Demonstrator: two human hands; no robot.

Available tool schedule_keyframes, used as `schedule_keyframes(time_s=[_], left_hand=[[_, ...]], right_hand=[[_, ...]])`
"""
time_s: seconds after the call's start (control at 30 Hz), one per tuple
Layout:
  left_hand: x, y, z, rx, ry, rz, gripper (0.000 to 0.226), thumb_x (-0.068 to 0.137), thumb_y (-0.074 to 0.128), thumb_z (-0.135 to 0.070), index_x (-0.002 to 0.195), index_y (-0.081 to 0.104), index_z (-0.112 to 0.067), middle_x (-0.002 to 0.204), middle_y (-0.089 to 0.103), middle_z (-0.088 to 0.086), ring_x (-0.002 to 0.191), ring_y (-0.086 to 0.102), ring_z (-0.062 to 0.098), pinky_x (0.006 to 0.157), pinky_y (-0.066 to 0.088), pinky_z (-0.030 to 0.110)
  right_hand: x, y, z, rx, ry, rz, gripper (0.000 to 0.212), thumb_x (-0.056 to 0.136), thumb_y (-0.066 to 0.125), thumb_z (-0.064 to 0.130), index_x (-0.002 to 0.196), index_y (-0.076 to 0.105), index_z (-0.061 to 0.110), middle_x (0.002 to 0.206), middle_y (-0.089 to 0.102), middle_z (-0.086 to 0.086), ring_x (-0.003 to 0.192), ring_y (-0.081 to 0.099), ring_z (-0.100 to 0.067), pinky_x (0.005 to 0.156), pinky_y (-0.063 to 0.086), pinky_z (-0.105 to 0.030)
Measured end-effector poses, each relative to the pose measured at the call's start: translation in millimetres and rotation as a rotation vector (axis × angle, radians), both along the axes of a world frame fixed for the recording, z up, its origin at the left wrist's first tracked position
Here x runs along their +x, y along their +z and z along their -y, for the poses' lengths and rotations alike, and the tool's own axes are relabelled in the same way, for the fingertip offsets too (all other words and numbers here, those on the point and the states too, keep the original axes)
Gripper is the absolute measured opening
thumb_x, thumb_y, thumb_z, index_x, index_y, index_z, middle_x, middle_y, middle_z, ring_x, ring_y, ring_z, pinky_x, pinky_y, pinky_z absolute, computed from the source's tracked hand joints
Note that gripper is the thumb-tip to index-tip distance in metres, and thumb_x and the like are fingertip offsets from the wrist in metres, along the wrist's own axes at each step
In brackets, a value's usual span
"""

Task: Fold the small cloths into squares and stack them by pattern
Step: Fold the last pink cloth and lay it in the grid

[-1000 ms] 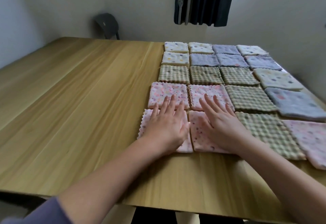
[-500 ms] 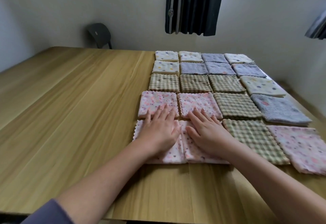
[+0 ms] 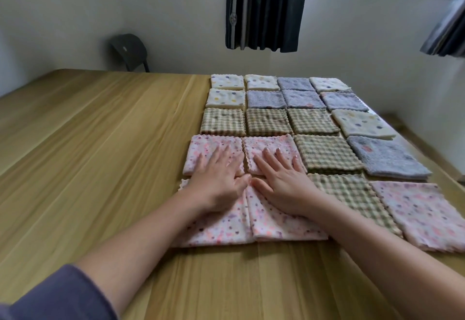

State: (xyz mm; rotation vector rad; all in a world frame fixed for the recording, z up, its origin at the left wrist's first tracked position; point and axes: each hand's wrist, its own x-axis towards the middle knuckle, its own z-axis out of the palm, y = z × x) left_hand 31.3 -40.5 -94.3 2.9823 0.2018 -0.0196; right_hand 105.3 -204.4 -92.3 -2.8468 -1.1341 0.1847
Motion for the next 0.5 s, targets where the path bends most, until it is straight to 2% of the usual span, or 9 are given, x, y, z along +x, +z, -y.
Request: schedule_keyframes(time_s=[0.13,0.23,0.33,0.43,0.5], left_hand=[[-0.2,-11.8,-1.0,0.048,0.003,-0.001,0.066,0.096,0.018,-0.058,0.153,0.001,-0.030,0.161,-0.012,0.000,0.147,-0.014,0.018,0.117,-0.008,0.051],[-1.2,-10.4,-0.2,0.051,0.002,-0.009,0.074,0.087,0.003,-0.065,0.153,-0.002,-0.030,0.161,-0.013,0.000,0.147,-0.016,0.017,0.118,-0.009,0.050],[-4.6,-8.4,2.0,0.045,-0.006,0.027,0.083,0.077,-0.009,-0.065,0.152,-0.004,-0.031,0.161,-0.013,0.000,0.147,-0.016,0.016,0.118,-0.008,0.050],[-4.7,-10.2,2.0,0.044,-0.003,0.046,0.079,0.081,-0.008,-0.063,0.153,-0.005,-0.031,0.161,-0.014,-0.001,0.146,-0.019,0.016,0.118,-0.007,0.050],[-2.5,-14.0,0.9,0.044,0.000,0.049,0.077,0.084,-0.005,-0.062,0.154,-0.003,-0.030,0.161,-0.014,0.001,0.146,-0.018,0.017,0.118,-0.006,0.051]], right_hand=[[3.0,-7.0,-2.2,0.010,0.008,0.041,0.080,0.084,-0.001,0.071,0.154,-0.001,0.032,0.162,-0.009,0.002,0.148,-0.011,-0.022,0.119,-0.007,-0.050],[4.1,-8.8,-0.7,0.025,0.000,0.039,0.088,0.074,-0.010,0.070,0.154,-0.002,0.033,0.162,-0.010,0.002,0.148,-0.011,-0.021,0.119,-0.007,-0.050],[1.4,-7.6,1.8,0.043,0.000,0.048,0.083,0.077,-0.009,0.069,0.153,-0.005,0.034,0.161,-0.013,0.004,0.148,-0.014,-0.020,0.119,-0.008,-0.049],[2.0,-8.0,2.1,0.040,0.001,0.064,0.080,0.081,-0.007,0.068,0.153,-0.004,0.033,0.161,-0.014,0.004,0.147,-0.016,-0.020,0.119,-0.007,-0.049],[4.6,-12.8,0.8,0.055,-0.003,0.072,0.077,0.086,-0.001,0.066,0.154,0.003,0.031,0.161,-0.009,0.002,0.148,-0.013,-0.021,0.119,-0.005,-0.050]])
